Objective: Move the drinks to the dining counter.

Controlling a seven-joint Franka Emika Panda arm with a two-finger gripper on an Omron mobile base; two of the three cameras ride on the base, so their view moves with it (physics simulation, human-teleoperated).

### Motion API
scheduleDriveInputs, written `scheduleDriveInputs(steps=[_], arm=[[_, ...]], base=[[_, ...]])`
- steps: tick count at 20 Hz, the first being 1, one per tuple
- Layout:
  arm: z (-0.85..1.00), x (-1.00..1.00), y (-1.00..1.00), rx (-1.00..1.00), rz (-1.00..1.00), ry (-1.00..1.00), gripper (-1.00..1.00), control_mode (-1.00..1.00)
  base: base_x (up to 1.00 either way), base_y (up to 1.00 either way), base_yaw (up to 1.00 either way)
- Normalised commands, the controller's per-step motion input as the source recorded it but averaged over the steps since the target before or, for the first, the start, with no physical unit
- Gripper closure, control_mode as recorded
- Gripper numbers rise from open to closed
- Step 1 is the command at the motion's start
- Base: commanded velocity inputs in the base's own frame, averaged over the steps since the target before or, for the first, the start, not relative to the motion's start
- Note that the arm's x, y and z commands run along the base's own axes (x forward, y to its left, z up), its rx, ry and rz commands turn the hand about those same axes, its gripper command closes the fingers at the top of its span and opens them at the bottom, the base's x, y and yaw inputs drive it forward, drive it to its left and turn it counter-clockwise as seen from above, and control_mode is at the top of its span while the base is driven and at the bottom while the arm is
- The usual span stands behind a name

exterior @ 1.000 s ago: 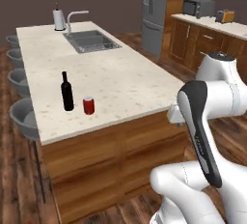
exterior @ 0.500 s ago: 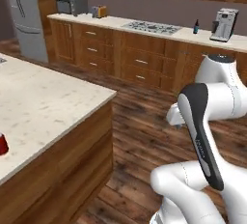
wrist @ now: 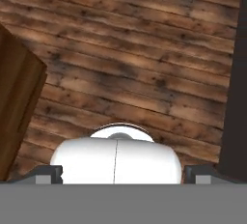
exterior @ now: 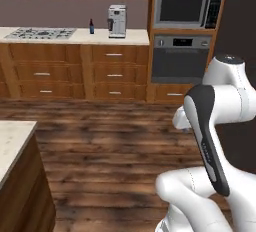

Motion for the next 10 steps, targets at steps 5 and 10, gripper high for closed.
scheduleDriveInputs(steps=[5, 10], arm=[[0.0, 0.0, 0.0, 0.0, 0.0, 0.0, -1.0, 1.0], [0.0, 0.0, 0.0, 0.0, 0.0, 0.0, -1.0, 1.0]], base=[[0.79, 0.02, -0.62], [1.0, 0.4, -0.37]])
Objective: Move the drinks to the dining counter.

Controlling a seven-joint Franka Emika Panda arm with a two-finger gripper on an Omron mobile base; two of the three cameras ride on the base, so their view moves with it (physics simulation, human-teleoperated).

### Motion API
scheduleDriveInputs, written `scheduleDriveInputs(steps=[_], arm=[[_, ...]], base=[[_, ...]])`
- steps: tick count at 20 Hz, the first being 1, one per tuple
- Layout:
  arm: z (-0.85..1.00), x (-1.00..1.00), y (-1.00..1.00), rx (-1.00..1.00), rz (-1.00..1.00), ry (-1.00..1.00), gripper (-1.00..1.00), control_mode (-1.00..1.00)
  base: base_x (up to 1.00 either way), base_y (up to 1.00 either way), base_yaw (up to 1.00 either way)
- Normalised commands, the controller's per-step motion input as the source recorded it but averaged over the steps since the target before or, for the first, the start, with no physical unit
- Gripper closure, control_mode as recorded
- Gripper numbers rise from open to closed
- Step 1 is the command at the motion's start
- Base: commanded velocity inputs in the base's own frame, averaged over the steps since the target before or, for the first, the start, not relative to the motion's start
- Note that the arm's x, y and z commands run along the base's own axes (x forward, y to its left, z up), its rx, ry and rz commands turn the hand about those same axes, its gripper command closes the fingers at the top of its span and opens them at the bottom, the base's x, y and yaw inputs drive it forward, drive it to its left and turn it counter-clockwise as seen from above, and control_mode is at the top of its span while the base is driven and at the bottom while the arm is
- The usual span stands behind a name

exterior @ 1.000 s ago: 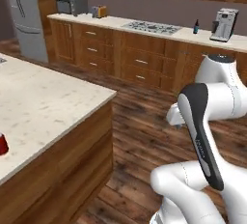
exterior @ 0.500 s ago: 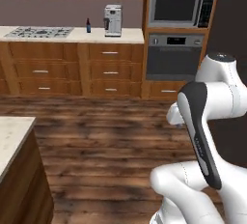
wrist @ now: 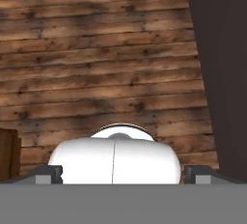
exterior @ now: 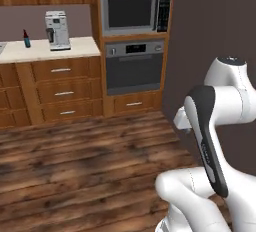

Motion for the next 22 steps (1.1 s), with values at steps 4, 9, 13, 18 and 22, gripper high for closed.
scheduleDriveInputs(steps=[4, 9, 13, 18, 22], arm=[[0.0, 0.0, 0.0, 0.0, 0.0, 0.0, -1.0, 1.0], [0.0, 0.0, 0.0, 0.0, 0.0, 0.0, -1.0, 1.0], [0.0, 0.0, 0.0, 0.0, 0.0, 0.0, -1.0, 1.0], [0.0, 0.0, 0.0, 0.0, 0.0, 0.0, -1.0, 1.0], [0.0, 0.0, 0.0, 0.0, 0.0, 0.0, -1.0, 1.0]], base=[[1.0, 0.62, -0.1], [1.0, 0.62, 0.07], [1.0, 0.54, 0.13], [1.0, 0.52, 0.1], [1.0, 0.51, 0.04]])
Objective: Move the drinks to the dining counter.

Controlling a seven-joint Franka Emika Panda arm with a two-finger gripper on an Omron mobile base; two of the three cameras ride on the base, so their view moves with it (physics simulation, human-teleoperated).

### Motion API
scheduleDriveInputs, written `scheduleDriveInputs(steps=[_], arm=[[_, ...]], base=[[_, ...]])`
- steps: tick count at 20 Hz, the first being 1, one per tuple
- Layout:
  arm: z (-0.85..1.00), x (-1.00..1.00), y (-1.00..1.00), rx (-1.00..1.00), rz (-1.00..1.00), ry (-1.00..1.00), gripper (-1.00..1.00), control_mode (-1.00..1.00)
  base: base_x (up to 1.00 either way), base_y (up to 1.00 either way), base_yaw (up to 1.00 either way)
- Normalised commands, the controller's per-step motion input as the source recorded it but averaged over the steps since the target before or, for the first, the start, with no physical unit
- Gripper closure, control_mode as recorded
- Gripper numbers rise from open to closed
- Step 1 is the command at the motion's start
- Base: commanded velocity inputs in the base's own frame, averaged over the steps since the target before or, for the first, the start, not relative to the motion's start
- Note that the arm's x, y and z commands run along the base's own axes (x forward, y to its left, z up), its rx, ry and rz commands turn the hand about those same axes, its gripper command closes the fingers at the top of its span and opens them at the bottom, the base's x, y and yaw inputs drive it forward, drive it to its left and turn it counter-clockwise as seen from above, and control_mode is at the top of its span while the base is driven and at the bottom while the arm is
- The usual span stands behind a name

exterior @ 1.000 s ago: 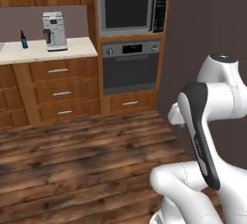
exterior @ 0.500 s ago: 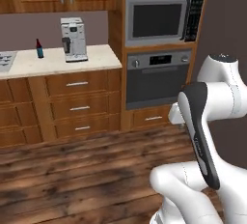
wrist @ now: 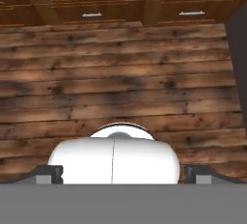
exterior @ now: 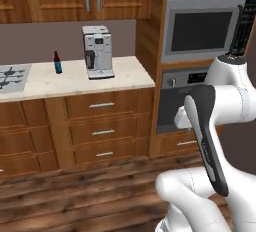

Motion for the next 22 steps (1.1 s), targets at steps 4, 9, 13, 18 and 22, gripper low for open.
scheduleDriveInputs(steps=[4, 9, 13, 18, 22], arm=[[0.0, 0.0, 0.0, 0.0, 0.0, 0.0, -1.0, 1.0], [0.0, 0.0, 0.0, 0.0, 0.0, 0.0, -1.0, 1.0], [0.0, 0.0, 0.0, 0.0, 0.0, 0.0, -1.0, 1.0], [0.0, 0.0, 0.0, 0.0, 0.0, 0.0, -1.0, 1.0], [0.0, 0.0, 0.0, 0.0, 0.0, 0.0, -1.0, 1.0]], base=[[1.0, 0.63, 0.0], [1.0, 0.93, -0.01], [1.0, 1.0, -0.15], [1.0, 1.0, -0.17], [1.0, 0.83, -0.09]])
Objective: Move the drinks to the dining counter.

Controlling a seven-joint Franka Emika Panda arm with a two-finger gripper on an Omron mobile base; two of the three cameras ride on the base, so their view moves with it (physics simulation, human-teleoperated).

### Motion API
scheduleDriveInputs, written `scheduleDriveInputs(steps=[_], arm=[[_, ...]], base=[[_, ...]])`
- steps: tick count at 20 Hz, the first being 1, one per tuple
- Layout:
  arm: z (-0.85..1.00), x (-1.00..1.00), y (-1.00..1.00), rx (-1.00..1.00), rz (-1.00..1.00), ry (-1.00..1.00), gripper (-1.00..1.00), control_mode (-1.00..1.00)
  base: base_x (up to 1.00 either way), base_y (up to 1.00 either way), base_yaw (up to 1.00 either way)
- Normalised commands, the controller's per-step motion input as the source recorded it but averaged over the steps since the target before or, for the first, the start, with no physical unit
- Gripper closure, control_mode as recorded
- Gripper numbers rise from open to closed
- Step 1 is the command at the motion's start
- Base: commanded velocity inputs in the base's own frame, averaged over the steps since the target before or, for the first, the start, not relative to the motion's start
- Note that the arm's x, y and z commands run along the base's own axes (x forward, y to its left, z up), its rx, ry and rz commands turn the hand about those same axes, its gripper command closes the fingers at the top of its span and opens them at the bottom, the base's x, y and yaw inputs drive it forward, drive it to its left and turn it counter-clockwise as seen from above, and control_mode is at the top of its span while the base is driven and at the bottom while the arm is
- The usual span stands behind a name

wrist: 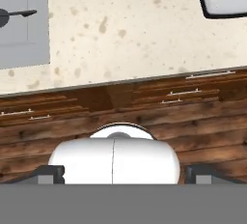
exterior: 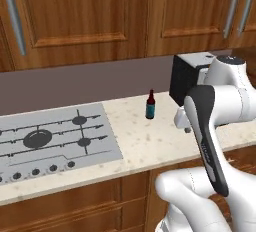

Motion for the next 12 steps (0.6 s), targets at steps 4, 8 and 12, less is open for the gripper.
scheduleDriveInputs(steps=[4, 8, 12], arm=[[0.0, 0.0, 0.0, 0.0, 0.0, 0.0, -1.0, 1.0], [0.0, 0.0, 0.0, 0.0, 0.0, 0.0, -1.0, 1.0], [0.0, 0.0, 0.0, 0.0, 0.0, 0.0, -1.0, 1.0]], base=[[0.71, 0.14, 0.0], [0.32, -0.07, 0.05], [0.17, -0.34, 0.16]])
